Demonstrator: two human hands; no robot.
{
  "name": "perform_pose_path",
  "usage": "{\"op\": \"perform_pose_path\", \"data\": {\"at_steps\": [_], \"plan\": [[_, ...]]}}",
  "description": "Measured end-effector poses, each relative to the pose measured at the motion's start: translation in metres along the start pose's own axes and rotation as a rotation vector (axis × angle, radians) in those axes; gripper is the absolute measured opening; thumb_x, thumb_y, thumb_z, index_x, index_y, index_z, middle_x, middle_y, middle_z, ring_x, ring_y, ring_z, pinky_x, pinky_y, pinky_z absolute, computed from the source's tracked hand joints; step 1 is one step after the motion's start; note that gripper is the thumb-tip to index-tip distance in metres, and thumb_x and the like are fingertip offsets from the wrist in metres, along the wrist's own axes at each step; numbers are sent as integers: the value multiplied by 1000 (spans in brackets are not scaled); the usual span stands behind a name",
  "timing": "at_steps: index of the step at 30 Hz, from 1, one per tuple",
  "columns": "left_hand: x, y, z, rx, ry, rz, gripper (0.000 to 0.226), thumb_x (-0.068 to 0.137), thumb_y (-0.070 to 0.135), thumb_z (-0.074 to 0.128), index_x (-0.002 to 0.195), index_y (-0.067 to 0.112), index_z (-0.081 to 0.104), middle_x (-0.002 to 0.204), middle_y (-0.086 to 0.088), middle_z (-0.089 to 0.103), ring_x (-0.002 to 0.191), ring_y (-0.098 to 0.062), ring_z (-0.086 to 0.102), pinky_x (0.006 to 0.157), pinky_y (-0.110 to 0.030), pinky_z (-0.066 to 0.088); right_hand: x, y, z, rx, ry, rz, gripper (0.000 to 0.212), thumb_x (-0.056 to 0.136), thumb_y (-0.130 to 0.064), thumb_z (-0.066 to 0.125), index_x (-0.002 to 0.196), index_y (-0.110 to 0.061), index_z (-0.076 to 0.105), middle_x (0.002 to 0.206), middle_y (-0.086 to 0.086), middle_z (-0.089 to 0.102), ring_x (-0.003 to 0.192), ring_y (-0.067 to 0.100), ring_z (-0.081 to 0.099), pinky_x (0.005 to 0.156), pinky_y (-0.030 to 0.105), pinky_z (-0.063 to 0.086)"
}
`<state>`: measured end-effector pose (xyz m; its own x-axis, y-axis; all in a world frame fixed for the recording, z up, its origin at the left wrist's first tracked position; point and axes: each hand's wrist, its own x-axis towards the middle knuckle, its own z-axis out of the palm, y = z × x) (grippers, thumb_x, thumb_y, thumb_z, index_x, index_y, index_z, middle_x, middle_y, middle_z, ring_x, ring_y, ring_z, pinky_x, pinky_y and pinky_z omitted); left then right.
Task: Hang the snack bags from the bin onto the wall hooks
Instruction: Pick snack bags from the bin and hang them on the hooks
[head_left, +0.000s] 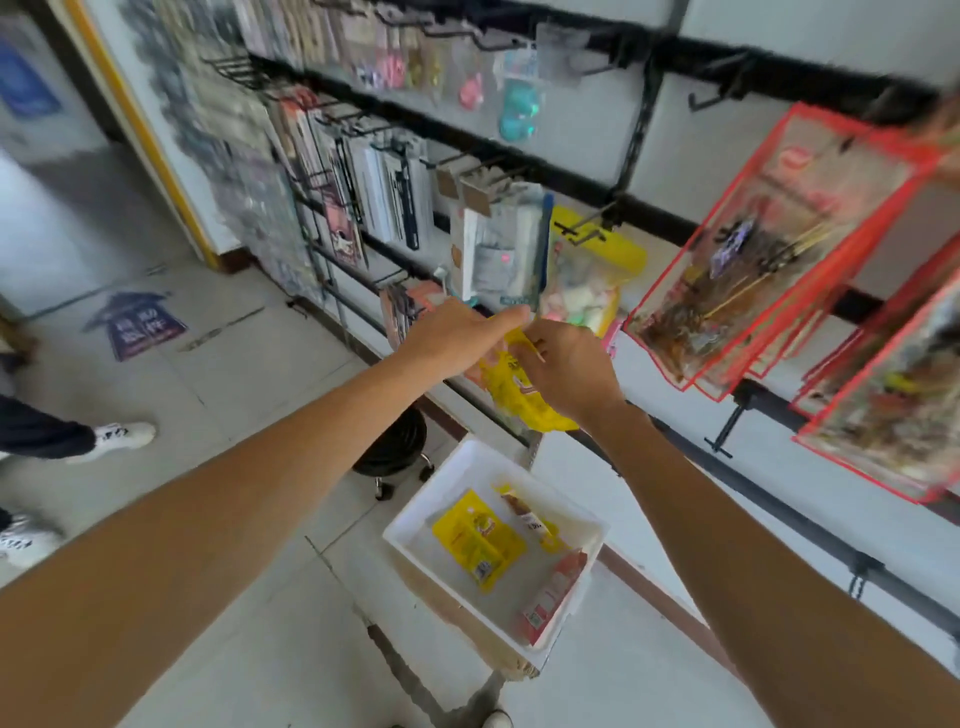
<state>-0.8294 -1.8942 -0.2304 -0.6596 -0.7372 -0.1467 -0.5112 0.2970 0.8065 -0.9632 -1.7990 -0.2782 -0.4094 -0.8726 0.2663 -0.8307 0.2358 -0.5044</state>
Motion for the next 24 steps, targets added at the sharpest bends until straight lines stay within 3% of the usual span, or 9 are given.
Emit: {"op": "perform_pose_path", "data": {"at_steps": [2, 6, 11, 15, 20, 22, 24], "plan": [[0, 14, -6, 96, 65, -1, 43, 82, 72, 54, 72, 30, 58, 77, 0, 76, 68, -18, 73, 73, -33, 58, -1, -12, -9, -25, 32, -7, 19, 92, -34, 57, 83, -17, 62, 79, 13, 66, 78, 36, 60, 59, 36, 44], [-3, 24, -17, 204, 93, -27, 49, 80, 69, 56, 79, 22, 70, 66, 7, 73, 51, -7, 68, 47, -18, 48, -7, -31, -24, -81, 93, -10, 22, 93, -32, 57, 79, -16, 61, 78, 12, 68, 76, 35, 60, 59, 31, 34], [-9, 31, -26, 237, 132, 36, 53, 70, 67, 63, 68, 16, 74, 63, 5, 72, 61, -12, 70, 68, -29, 58, -16, -46, -28, -124, 115, 8, 24, 92, -34, 60, 86, -13, 68, 79, 10, 71, 78, 34, 64, 65, 37, 51], [-12, 36, -33, 230, 90, 57, 34, 67, 43, 66, 70, 11, 75, 62, -1, 72, 66, -18, 72, 71, -37, 60, -25, -51, -25, -104, 135, 35, 25, 91, -37, 60, 82, -15, 69, 77, 8, 71, 77, 32, 66, 65, 37, 53], [-14, 39, -33, 173, 79, 172, 26, 68, 26, 63, 72, 2, 72, 71, -21, 68, 71, -35, 69, 68, -46, 59, -36, -61, -39, 32, 223, 84, 24, 85, -48, 66, 81, -24, 68, 85, -8, 73, 76, 10, 68, 64, 27, 51], [-11, 38, -35, 136, 60, 216, 17, 74, 24, 67, 77, 10, 76, 69, -12, 70, 76, -30, 70, 73, -41, 60, -37, -57, -49, 33, 297, 104, 22, 86, -45, 67, 90, -24, 63, 92, -10, 70, 74, 10, 67, 62, 28, 50], [-10, 39, -38, 135, 36, 281, 13, 84, 21, 68, 91, 15, 78, 80, -1, 71, 85, -21, 68, 78, -33, 55, -37, -50, -59, -6, 356, 90, 23, 87, -38, 67, 103, -23, 60, 104, -8, 66, 82, 13, 65, 63, 30, 49]]}}
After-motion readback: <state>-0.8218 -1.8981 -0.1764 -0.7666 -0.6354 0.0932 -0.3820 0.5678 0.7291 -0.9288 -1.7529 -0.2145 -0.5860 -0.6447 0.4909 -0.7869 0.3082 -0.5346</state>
